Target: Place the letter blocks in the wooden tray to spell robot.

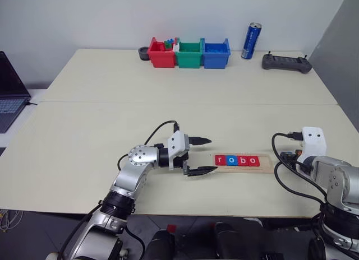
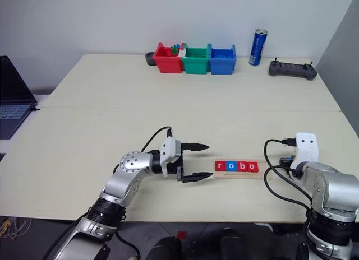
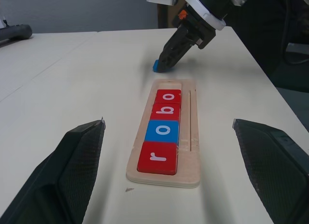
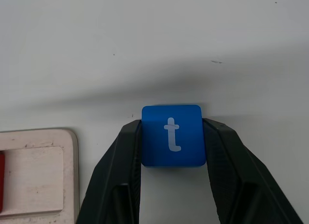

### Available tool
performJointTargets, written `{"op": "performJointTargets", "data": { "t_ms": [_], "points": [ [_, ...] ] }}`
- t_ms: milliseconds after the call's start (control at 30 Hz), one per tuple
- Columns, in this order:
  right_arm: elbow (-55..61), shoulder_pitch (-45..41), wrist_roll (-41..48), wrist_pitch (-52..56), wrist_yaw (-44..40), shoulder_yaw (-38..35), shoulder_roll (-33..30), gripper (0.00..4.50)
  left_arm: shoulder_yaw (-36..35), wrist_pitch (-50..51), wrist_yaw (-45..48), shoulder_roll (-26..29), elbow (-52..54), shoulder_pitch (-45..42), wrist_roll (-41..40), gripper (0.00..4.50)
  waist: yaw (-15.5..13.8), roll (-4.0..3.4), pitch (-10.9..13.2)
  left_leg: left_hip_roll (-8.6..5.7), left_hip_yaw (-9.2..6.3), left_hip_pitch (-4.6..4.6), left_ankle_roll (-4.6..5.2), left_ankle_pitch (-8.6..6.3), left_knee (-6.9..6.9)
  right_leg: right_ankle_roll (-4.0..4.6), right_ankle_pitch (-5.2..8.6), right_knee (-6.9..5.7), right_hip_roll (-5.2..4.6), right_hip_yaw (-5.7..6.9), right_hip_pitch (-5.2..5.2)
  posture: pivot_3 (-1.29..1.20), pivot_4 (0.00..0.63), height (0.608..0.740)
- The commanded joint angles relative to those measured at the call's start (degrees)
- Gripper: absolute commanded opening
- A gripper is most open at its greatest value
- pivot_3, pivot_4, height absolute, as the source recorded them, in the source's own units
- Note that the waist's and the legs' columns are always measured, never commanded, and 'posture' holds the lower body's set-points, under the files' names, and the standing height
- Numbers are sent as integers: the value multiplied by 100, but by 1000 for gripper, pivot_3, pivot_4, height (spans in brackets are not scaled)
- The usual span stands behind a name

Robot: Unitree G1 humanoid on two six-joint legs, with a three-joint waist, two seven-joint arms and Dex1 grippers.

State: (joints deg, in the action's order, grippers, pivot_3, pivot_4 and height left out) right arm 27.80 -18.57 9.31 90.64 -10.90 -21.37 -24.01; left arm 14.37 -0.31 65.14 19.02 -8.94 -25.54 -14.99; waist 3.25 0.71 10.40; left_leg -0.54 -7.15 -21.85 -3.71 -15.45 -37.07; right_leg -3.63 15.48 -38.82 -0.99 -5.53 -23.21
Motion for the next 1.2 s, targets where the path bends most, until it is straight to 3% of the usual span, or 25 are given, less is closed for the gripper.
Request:
{"op": "performJointTargets", "data": {
  "t_ms": [33,200,367,467,500,567,767,933,1200],
  "points": [
    [-21,110,-94,-177,63,-128,-99,2782,-16,-53,45,9,94,-90,-16,4500,-2,0,0,-1,1,0,0,0,0,0,0,0,-1,-1,0,0,150,740],
    [-114,-152,-180,-458,127,-103,-202,4485,-30,-42,54,18,106,-79,-11,4500,19,0,0,1,3,4,0,0,0,0,0,-2,0,-2,0,0,150,740],
    [-601,-1321,-216,-1046,212,14,-418,4485,-48,-60,48,12,60,-124,-8,4500,58,-1,0,1,9,6,0,0,0,0,0,-5,1,-7,-1,0,150,740],
    [-1316,-2028,70,-1632,-319,254,-750,4485,-41,-87,56,-9,0,-163,6,4500,49,0,1,1,5,5,0,0,1,0,0,-3,1,-3,-2,0,150,740],
    [-1625,-2158,286,-1960,-856,380,-978,4485,-39,-98,67,-18,-23,-180,6,4500,44,1,1,1,4,5,1,0,3,0,0,-1,1,-1,-2,0,150,740],
    [-2077,-1958,432,-3231,-2407,1031,-1783,4485,-34,-116,81,-33,-59,-210,6,4500,0,1,1,2,-1,-3,1,0,6,1,0,12,1,5,-1,0,150,740],
    [-3758,-995,281,-6950,-5085,1603,-3101,4485,-26,-135,78,-55,-79,-227,11,4500,-49,5,4,-8,5,-21,3,-2,8,-7,-5,65,-18,10,6,0,150,740],
    [-4998,-801,204,-8865,-6264,1728,-3405,4485,-26,-139,68,-55,-55,-195,9,4500,21,6,4,-4,15,-15,4,-2,7,-11,-10,66,-17,1,6,0,150,740],
    [-6190,-876,-157,-10178,-7022,2122,-3417,4485,-11,-128,96,-78,-66,-212,4,4500,40,6,4,3,20,-3,3,-1,4,-3,-15,59,-10,-3,10,0,150,740]
  ]
}}
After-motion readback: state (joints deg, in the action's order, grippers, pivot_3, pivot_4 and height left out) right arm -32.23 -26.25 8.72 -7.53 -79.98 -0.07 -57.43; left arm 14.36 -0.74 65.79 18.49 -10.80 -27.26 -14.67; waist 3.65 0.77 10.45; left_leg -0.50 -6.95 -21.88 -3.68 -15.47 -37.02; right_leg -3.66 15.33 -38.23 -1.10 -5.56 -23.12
